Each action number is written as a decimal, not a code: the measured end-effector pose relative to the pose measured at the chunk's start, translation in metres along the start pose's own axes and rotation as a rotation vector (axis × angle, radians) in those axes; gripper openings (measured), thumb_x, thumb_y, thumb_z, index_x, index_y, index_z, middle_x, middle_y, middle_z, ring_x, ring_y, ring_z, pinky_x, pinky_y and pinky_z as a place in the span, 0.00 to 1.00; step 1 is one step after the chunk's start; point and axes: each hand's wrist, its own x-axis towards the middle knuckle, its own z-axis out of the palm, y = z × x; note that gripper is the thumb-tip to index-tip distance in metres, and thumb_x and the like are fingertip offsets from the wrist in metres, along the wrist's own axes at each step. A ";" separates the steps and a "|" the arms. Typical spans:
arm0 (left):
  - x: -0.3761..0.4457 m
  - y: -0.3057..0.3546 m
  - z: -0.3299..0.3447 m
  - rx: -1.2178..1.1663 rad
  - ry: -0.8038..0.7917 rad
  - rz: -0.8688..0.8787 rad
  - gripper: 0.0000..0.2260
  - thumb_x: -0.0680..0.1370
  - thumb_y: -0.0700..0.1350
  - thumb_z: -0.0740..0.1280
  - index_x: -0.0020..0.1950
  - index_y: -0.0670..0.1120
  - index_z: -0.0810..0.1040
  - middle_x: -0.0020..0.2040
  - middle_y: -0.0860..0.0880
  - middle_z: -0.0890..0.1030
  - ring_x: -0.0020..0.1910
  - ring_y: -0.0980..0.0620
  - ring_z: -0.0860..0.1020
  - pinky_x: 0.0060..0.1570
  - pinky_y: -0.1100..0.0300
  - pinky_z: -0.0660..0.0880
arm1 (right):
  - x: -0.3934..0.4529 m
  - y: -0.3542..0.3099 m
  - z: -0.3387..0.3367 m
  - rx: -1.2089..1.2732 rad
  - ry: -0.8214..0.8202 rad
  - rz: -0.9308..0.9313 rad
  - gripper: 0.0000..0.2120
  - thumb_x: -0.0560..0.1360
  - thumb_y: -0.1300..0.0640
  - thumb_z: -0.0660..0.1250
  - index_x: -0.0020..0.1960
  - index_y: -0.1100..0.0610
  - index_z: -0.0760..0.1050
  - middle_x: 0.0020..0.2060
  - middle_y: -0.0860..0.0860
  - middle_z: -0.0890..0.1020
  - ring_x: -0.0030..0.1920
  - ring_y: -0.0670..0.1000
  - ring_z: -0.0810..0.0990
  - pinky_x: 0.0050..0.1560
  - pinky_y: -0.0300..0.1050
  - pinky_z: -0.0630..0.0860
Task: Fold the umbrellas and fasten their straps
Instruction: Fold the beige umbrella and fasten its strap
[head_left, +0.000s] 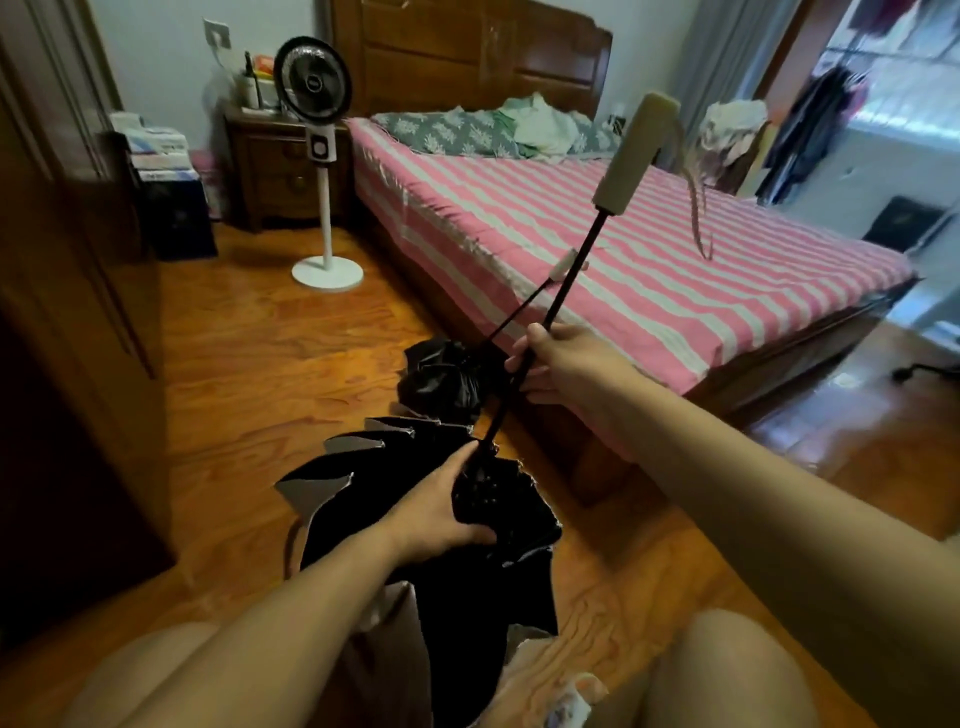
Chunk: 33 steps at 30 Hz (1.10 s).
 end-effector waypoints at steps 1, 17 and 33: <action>0.003 -0.001 0.006 0.029 0.037 -0.001 0.50 0.67 0.54 0.83 0.81 0.58 0.56 0.69 0.59 0.69 0.70 0.60 0.67 0.68 0.64 0.64 | 0.000 0.001 0.000 -0.004 -0.007 0.005 0.16 0.86 0.47 0.56 0.57 0.57 0.78 0.53 0.57 0.86 0.57 0.62 0.83 0.60 0.58 0.81; 0.020 0.006 0.025 0.065 0.077 -0.028 0.16 0.73 0.42 0.76 0.51 0.58 0.74 0.47 0.55 0.83 0.48 0.61 0.82 0.57 0.58 0.79 | 0.047 -0.097 -0.154 -0.076 0.180 -0.499 0.17 0.85 0.47 0.58 0.71 0.52 0.72 0.62 0.53 0.79 0.56 0.48 0.79 0.55 0.45 0.78; 0.027 0.005 0.048 0.025 0.313 0.083 0.34 0.74 0.49 0.76 0.72 0.69 0.63 0.54 0.57 0.83 0.54 0.60 0.81 0.56 0.60 0.79 | 0.034 -0.041 -0.117 -0.455 0.642 -0.603 0.04 0.75 0.63 0.65 0.43 0.57 0.76 0.34 0.45 0.75 0.32 0.39 0.73 0.31 0.30 0.68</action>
